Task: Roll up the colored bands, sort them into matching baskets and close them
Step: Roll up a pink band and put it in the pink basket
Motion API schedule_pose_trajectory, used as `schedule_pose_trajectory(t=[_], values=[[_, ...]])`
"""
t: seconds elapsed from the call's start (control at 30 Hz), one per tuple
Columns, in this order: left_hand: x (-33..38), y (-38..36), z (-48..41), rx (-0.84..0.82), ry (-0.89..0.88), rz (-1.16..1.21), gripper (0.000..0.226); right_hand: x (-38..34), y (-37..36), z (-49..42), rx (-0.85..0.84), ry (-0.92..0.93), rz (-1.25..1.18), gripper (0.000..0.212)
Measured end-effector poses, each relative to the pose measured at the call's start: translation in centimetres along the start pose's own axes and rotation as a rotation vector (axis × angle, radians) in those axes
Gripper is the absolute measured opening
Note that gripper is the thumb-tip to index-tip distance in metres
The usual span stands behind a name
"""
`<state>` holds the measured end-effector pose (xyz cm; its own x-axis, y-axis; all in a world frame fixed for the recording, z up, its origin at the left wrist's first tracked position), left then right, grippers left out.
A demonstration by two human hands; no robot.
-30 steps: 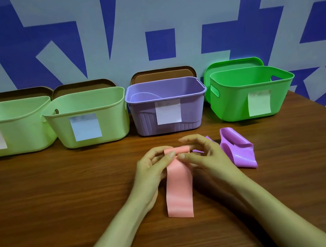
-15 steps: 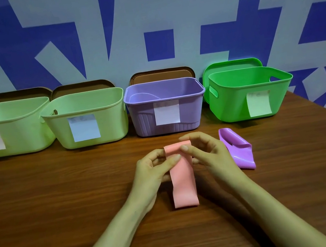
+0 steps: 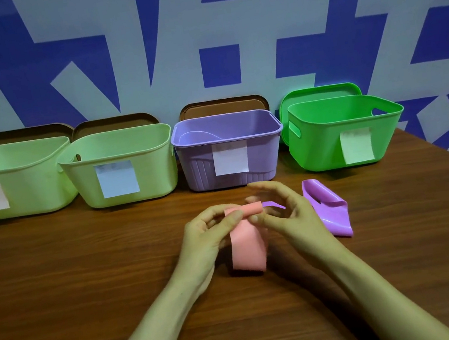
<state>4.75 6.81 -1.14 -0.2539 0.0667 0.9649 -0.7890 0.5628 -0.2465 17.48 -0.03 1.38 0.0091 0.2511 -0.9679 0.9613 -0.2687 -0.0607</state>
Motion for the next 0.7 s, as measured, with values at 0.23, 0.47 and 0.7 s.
schedule_pose_trajectory(t=[0.23, 0.47, 0.7], values=[[0.6, 0.1, 0.2, 0.005, -0.059, -0.067, 0.033, 1.2, -0.2, -0.1, -0.046, -0.138, 0.026, 0.027], [-1.1, -0.6, 0.2, -0.056, 0.092, -0.031, 0.037, 0.4, -0.3, 0.2, 0.019, -0.087, -0.145, 0.021], [-1.3, -0.7, 0.2, -0.072, 0.121, -0.023, 0.036, 0.1, -0.1, 0.3, 0.001, -0.085, -0.155, 0.022]])
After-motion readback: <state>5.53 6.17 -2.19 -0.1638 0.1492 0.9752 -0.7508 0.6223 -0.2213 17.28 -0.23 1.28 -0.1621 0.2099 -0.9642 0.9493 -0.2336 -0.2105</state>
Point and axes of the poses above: each hand's wrist, its own z-axis away from the middle knuckle, its own y-axis out of the back of the hand, x = y × z, the point moved 7 cm from there along -z, towards the middle knuckle, and after that the axes turned 3 degrees about -x, right-handed, at the moved point
